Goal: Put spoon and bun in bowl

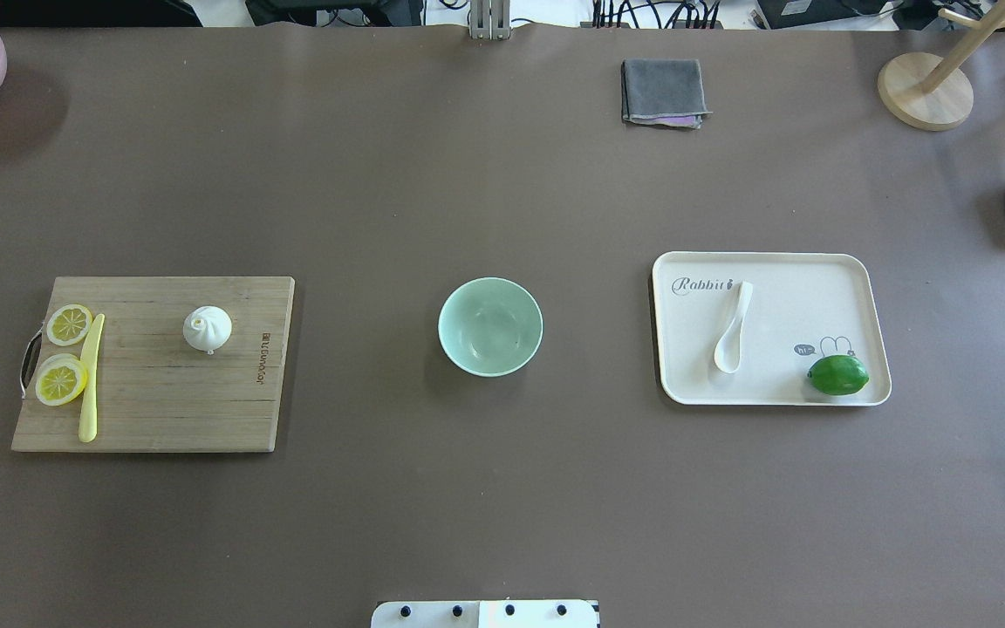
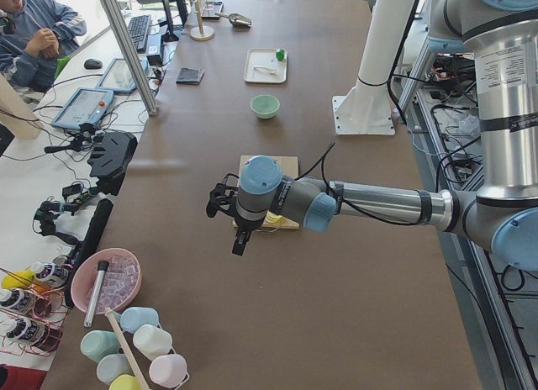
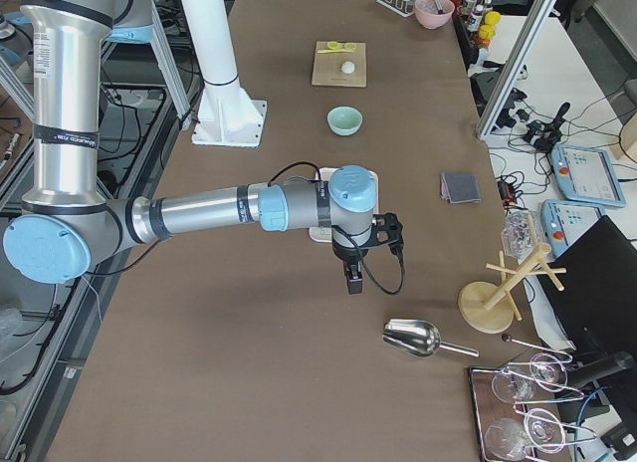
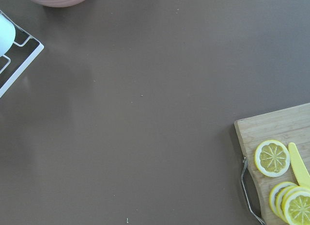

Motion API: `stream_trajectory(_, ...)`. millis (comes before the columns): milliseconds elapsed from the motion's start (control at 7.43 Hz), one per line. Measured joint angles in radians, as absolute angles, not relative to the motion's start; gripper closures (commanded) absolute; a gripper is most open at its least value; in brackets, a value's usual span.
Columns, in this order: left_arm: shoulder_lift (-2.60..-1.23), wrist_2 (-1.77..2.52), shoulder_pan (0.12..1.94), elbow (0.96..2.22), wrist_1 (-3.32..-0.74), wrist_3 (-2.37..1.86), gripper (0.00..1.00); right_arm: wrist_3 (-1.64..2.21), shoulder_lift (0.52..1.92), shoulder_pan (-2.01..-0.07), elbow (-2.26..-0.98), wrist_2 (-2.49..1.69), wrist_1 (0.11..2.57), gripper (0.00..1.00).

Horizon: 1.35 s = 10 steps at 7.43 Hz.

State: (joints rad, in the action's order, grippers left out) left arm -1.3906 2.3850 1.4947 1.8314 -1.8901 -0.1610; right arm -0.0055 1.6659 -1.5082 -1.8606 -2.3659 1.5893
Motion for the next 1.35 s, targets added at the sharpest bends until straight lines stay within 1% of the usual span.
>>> stream_trajectory(269, -1.397, 2.396, 1.485, 1.830, -1.955, -0.288, 0.02, 0.228, 1.665, -1.415, -1.863, -2.402, 1.435, 0.00)
stream_trajectory(673, -1.399, 2.404, 1.459, 1.827, -1.984, -0.322, 0.02, 0.652, 1.648, -1.218, -1.862, -2.386, 1.227, 0.01)
stream_trajectory(1077, -1.397, 2.412, 1.434, 1.823, -1.989, -0.323, 0.02, 1.032, 1.556, -0.986, -1.864, -2.206, 1.152, 0.02)
stream_trajectory(1346, -1.401, 2.413, 1.432, 1.819, -1.989, -0.325, 0.02, 1.196, 1.500, -0.850, -1.850, -2.076, 1.142, 0.03)
